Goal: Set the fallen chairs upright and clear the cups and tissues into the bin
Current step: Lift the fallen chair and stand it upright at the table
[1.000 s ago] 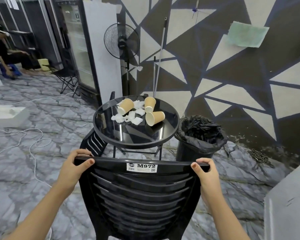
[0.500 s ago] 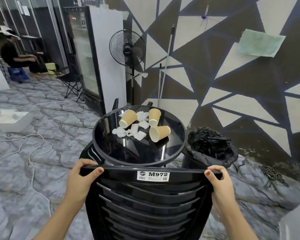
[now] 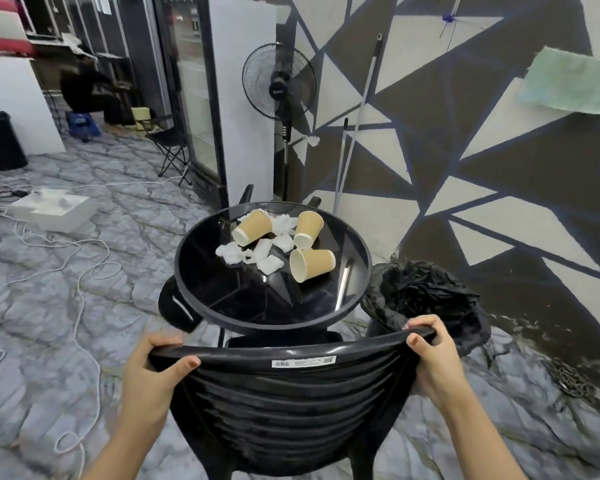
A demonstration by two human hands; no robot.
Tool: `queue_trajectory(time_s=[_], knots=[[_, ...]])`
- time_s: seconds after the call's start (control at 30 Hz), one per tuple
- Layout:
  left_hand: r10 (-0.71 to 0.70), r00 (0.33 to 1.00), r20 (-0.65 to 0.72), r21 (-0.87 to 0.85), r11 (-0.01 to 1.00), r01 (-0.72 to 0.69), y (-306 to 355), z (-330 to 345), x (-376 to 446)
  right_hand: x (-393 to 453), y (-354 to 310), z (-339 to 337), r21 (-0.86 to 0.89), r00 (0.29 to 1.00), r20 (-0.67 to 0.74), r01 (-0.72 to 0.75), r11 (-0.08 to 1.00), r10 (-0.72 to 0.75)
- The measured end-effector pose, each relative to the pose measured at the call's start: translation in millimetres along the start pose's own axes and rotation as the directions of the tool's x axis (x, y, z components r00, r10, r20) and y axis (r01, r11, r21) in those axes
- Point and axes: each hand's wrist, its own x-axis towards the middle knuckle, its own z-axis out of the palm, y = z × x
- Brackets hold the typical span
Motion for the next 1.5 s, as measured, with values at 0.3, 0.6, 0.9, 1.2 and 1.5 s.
queue_trajectory(time_s=[0.3, 0.6, 0.9, 1.2, 1.5], knots=[[0.05, 0.997, -0.054, 0.058, 0.997, -0.047, -20, 40, -20, 22, 12, -50, 0.087, 0.999, 0.054, -0.004, 0.996, 0.0], [-0.009, 0.991, 0.136, 0.078, 0.997, -0.002, -13, 39, 1, -13, 28, -63, 0.119, 0.999, -0.037, 0.031, 0.992, -0.026], [-0.071, 0.987, 0.145, 0.038, 0.997, 0.066, -29, -12, -17, -13, 38, -39, 0.039, 0.999, 0.051, -0.009, 0.999, 0.007], [0.0, 0.998, 0.059, 0.03, 1.0, -0.002, -35, 8, -46, -2, 32, -56, 0.121, 0.99, 0.141, -0.023, 0.992, 0.006], [-0.064, 0.984, 0.168, 0.021, 0.998, 0.061, -34, -4, -44, -34, 41, -69, 0.022, 0.993, 0.102, -0.059, 0.998, 0.057]])
